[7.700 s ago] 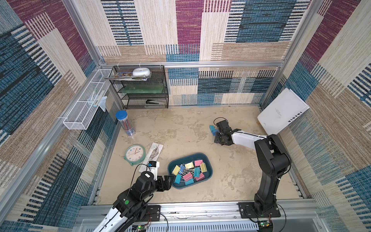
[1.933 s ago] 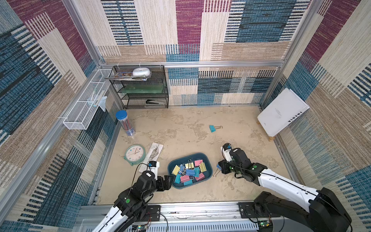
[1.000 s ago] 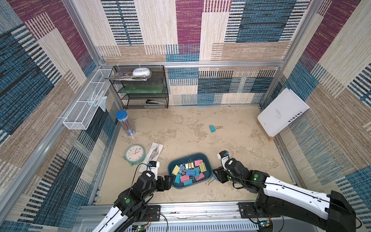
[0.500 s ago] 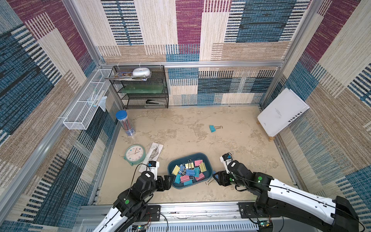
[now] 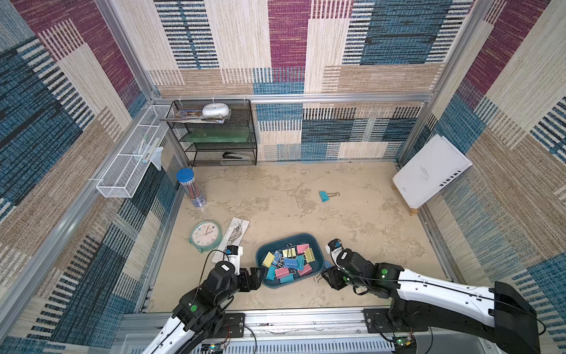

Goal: Put the binder clips in the storage box
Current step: Adjust the binder clip at the center of the board.

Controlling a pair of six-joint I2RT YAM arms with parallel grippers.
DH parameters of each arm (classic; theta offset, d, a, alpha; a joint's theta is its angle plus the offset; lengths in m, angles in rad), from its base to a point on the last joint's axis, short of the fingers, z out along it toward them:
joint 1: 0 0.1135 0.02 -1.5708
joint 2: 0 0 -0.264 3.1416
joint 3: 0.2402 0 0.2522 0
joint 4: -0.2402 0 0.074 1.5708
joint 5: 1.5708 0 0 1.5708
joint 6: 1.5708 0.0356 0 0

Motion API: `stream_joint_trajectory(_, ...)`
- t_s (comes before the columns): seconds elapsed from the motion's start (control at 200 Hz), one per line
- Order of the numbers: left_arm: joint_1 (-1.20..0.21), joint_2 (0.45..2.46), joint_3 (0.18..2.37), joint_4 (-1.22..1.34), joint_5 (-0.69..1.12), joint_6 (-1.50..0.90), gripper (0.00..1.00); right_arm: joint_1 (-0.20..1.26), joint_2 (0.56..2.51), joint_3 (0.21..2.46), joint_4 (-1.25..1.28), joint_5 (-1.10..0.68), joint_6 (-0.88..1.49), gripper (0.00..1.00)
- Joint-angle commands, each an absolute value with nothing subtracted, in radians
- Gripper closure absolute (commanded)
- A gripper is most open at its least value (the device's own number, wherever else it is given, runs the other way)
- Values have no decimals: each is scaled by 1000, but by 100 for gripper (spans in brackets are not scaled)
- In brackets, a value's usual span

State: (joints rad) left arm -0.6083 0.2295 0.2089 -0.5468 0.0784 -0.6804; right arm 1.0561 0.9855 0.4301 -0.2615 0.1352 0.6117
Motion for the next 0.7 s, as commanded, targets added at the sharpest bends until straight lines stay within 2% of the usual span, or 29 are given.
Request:
stream_joint_trajectory(0.0, -607, 228, 204, -543, 84, -677, 8, 1082, 1015, 457, -247, 212, 571, 51)
stream_joint_trajectory(0.105, -607, 228, 204, -543, 84, -677, 8, 1094, 1064, 475, -247, 222, 553, 55)
stream_joint_trajectory(0.275, -607, 227, 204, -543, 84, -677, 8, 1139, 1120, 504, -250, 267, 543, 77)
stream_joint_trajectory(0.556, -608, 227, 204, -543, 86, -678, 8, 1183, 1193, 550, -264, 326, 524, 100)
stream_joint_trajectory(0.696, -607, 227, 204, -544, 88, -678, 8, 1231, 1283, 612, -304, 371, 516, 100)
